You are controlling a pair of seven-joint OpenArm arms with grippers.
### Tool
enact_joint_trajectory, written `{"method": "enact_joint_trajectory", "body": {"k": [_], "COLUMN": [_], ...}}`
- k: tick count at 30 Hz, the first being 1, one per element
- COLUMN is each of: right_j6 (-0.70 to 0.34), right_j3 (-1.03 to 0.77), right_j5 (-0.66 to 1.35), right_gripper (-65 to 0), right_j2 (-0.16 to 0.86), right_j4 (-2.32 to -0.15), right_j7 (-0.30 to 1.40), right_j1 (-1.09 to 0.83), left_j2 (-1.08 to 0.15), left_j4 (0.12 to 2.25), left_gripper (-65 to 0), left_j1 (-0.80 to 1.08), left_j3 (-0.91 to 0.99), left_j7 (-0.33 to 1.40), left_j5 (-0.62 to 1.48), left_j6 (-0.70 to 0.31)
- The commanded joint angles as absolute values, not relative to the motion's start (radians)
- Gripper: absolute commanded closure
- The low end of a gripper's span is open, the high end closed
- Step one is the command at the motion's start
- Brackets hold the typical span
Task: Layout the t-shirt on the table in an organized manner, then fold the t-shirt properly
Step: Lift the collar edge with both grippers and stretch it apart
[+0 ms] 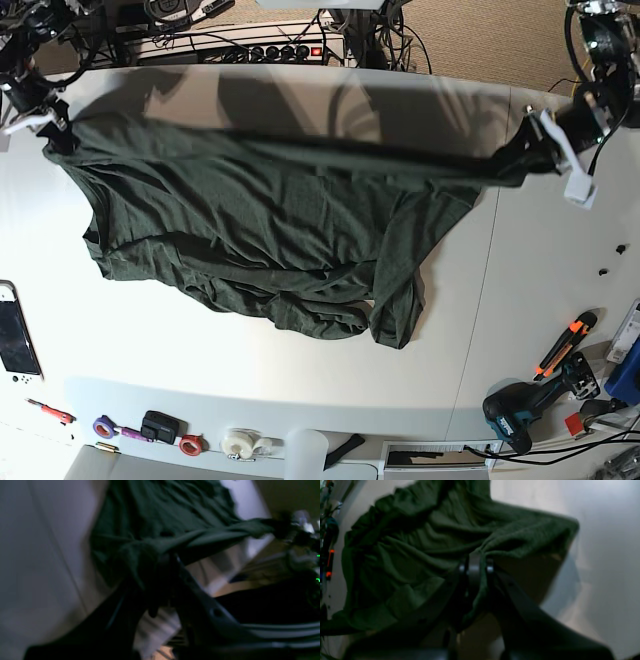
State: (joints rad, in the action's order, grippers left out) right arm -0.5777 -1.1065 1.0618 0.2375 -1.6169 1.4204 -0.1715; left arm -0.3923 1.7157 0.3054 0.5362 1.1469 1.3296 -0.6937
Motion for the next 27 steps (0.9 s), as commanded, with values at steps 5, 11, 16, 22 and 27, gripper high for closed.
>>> {"method": "enact_joint_trajectory", "body": {"k": [5, 11, 16, 22, 27], "right_j6": [-0.584, -0.581, -0.579, -0.496, -0.477], "right_j3": [-1.11, -1.019, -0.894, -0.816, -0.812], "right_j5": [0.993, 0.881, 0.765, 0.62, 0.601], "right_gripper": [0.0, 0.0, 0.0, 0.0, 0.0], "right_j2": [0.263, 0.263, 0.263, 0.263, 0.263], "right_j4": [-1.635, -1.635, -1.634, -1.634, -1.634], "right_j7": [1.396, 1.388, 1.318, 1.2, 1.197], "right_j1": [-0.077, -0.05, -0.05, -0.05, -0.05], "left_j2": [-0.41, -0.41, -0.41, -0.41, -0.41], "left_j4": [1.73, 1.73, 1.73, 1.73, 1.73], "left_gripper": [0.0, 0.0, 0.0, 0.0, 0.0], "left_j1": [0.247, 0.23, 0.229, 0.229, 0.229], "left_j3": [0.498, 0.452, 0.451, 0.451, 0.451], "left_j7": [1.047, 0.961, 0.939, 0.889, 0.88], "left_j5": [1.211, 1.074, 1.004, 0.978, 0.94], "left_j6": [-0.698, -0.698, -0.67, -0.67, -0.67]}}
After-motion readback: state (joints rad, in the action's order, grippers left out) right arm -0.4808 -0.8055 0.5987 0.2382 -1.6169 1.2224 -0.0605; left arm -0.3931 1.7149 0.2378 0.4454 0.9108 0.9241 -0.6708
